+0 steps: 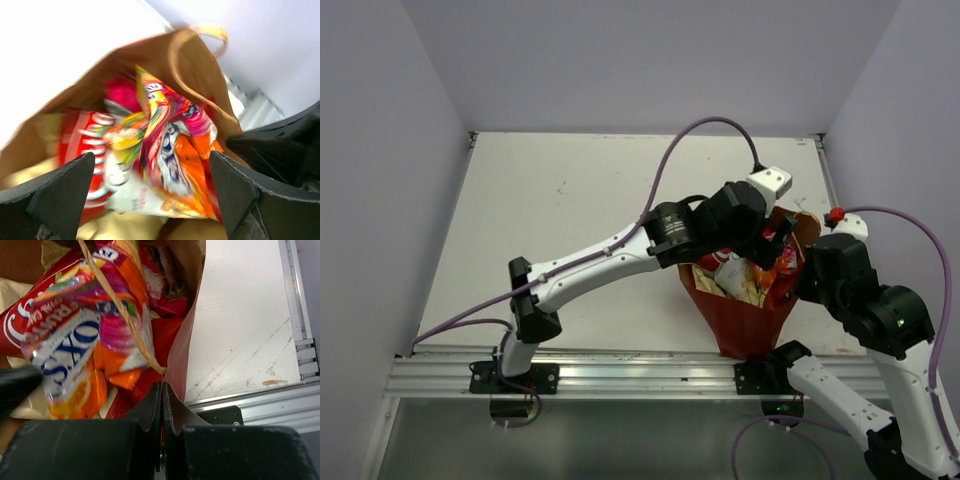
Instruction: Place the snacks into the paper bag
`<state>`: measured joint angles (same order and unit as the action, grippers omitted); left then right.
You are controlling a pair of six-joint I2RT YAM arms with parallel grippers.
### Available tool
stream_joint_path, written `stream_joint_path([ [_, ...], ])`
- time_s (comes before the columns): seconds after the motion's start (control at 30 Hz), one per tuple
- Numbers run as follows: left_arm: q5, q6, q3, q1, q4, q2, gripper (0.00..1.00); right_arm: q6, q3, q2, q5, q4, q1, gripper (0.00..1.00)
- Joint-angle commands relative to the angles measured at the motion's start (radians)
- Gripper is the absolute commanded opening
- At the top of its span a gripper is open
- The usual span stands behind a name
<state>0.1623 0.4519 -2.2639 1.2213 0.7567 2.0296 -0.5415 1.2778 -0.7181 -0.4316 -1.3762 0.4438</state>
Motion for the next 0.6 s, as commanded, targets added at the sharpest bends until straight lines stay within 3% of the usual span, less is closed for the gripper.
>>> stream_joint_path([
  [0.0,0.355,-0.006,0.062,0.007,0.009,-0.241,1.0,0.003,-0.006,-0.004,0.031,-0.118,0.003,0.0],
  [0.07,0.439,0.06,0.163,-0.012,0.029,-0.352,1.0,0.005,0.0,-0.009,0.031,-0.116,0.003,0.0],
  [0.23,0.35,0.23,0.4,-0.167,0.211,-0.399,1.0,0.012,0.002,-0.012,0.031,-0.116,0.004,0.0],
  [0.4,0.257,0.266,0.668,-0.169,0.075,-0.48,1.0,0.018,0.003,-0.017,0.037,-0.113,0.003,0.0],
  [0.57,0.189,0.278,0.721,-0.169,-0.002,-0.483,1.0,0.018,0.003,-0.012,0.037,-0.118,0.003,0.0],
])
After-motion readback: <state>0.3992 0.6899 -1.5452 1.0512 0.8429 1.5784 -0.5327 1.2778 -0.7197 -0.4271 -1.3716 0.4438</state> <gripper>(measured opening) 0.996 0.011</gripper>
